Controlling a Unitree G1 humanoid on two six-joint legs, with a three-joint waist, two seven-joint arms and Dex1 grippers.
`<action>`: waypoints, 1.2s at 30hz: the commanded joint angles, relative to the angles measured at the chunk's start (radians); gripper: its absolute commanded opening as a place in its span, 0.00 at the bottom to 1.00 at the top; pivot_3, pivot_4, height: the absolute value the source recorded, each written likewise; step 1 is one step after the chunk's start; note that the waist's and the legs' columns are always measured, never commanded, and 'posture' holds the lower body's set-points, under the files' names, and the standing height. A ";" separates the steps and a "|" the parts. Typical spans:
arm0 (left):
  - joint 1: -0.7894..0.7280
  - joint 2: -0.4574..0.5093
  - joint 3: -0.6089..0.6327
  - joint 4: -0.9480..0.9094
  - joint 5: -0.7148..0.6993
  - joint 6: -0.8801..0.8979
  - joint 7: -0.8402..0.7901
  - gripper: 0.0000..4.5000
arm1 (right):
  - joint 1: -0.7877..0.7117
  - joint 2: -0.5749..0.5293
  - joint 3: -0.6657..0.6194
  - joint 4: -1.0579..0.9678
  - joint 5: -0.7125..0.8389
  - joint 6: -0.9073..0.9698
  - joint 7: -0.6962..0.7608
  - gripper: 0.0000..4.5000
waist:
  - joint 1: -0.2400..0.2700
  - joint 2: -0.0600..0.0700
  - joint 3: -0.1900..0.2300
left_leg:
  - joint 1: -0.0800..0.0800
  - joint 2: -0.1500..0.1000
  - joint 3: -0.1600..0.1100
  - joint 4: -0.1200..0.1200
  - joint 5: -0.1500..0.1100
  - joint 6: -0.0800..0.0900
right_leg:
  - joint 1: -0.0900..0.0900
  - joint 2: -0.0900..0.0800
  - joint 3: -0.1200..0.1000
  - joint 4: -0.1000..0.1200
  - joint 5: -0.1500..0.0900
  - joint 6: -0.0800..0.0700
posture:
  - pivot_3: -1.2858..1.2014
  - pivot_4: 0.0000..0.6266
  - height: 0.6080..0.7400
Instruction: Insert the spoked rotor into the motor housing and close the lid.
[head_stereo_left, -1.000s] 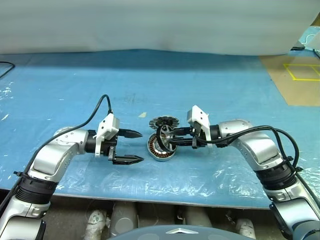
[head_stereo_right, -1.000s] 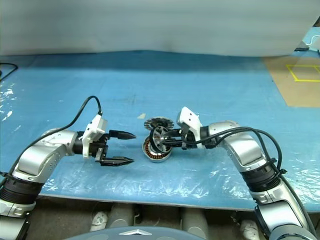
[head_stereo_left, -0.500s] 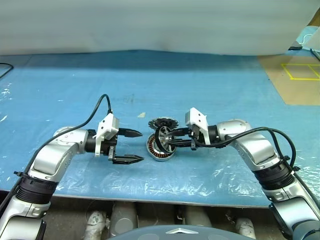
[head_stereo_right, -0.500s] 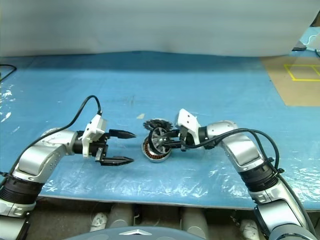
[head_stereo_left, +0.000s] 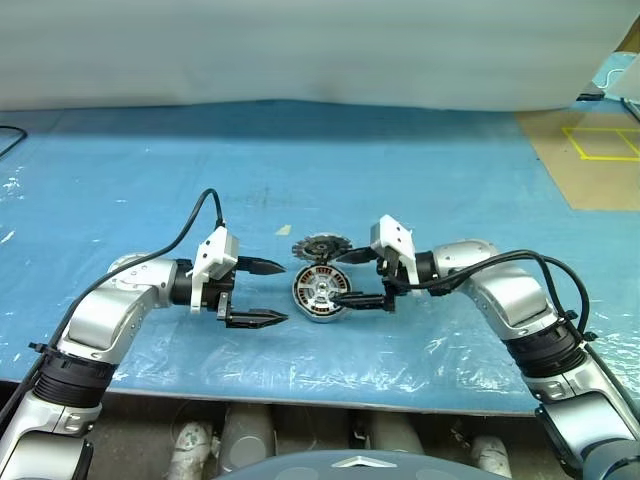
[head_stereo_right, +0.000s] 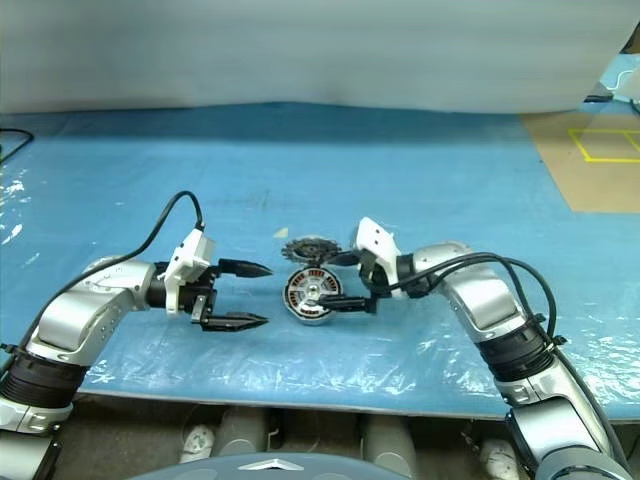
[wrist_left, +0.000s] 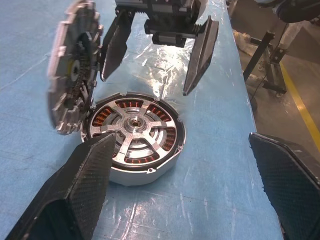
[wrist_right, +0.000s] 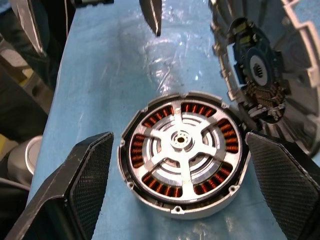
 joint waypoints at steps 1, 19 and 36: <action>0.000 0.000 0.005 -0.014 -0.003 -0.017 -0.002 1.00 | -0.017 0.007 -0.044 -0.047 0.045 0.012 0.000 0.91 | 0.000 0.000 0.000 | 0.000 0.000 0.000 0.000 0.000 0.000 | 0.000 0.000 0.000 0.000 0.000 0.000 | 0.52 0.24 1.00; 0.005 -0.003 0.001 0.009 0.007 -0.041 -0.007 1.00 | 0.005 0.084 0.003 0.001 0.015 0.052 -0.073 0.00 | -0.001 0.000 0.000 | 0.000 0.000 0.000 0.000 0.000 0.000 | 0.000 0.000 0.000 0.000 0.000 0.000 | 0.52 0.24 1.00; 0.011 -0.009 0.008 0.015 0.014 -0.061 0.006 1.00 | -0.013 0.078 0.185 0.209 -0.240 -0.179 -0.075 0.00 | -0.001 0.000 0.000 | 0.005 0.000 0.000 0.000 0.000 0.000 | 0.004 0.000 0.000 0.000 0.000 0.000 | 0.52 0.24 1.00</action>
